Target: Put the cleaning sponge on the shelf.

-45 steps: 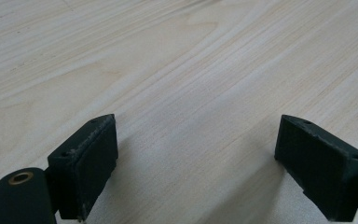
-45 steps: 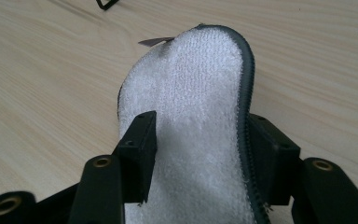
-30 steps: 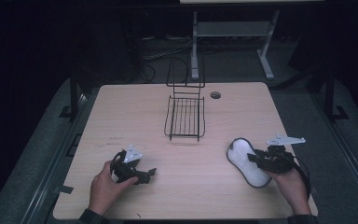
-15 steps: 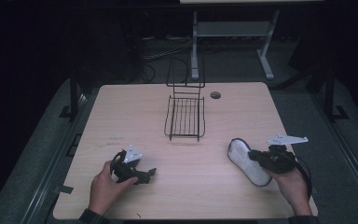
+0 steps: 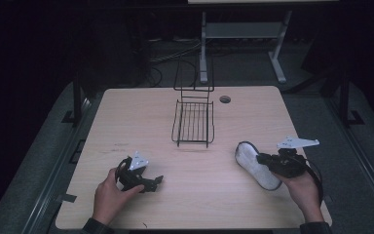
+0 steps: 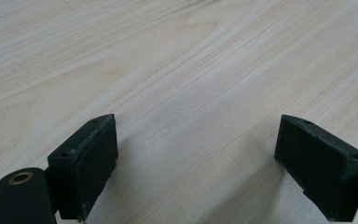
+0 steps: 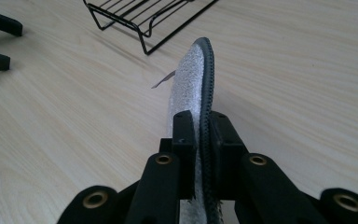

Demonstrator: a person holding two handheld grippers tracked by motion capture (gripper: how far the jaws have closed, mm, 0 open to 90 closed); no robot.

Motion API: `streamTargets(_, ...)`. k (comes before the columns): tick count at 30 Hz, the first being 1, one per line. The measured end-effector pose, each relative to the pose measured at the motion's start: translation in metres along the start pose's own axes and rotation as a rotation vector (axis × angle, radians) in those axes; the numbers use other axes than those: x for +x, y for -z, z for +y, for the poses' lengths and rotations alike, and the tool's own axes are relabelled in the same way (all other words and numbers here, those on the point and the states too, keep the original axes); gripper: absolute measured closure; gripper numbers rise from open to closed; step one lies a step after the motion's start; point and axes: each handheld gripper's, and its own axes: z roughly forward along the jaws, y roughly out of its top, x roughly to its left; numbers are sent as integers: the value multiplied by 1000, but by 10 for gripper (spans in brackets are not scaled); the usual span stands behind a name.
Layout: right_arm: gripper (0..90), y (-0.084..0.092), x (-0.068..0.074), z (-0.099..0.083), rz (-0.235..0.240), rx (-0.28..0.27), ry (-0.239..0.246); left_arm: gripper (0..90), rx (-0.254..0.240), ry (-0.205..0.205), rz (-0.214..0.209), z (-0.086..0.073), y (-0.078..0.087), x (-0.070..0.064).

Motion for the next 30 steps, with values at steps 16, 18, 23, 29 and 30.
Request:
streamTargets(16, 820, -7, 0, 24, 0, -51, 28, 124, 1, 1, 0, 0, 0, 0)
streamTargets(18, 820, -8, 1, 27, -3, -53, 30, 124, 1, 1, 0, 0, 0, 0)
streamTargets(23, 820, -10, 3, 35, 1, -76, 36, 123, -1, 2, 0, 0, 0, 0)
streamTargets(29, 819, -14, 4, 45, 11, -88, 48, 123, -1, 2, -1, 0, 0, 0)
streamTargets(30, 818, -15, 5, 46, 12, -90, 48, 123, -1, 2, -1, 0, 0, 0)
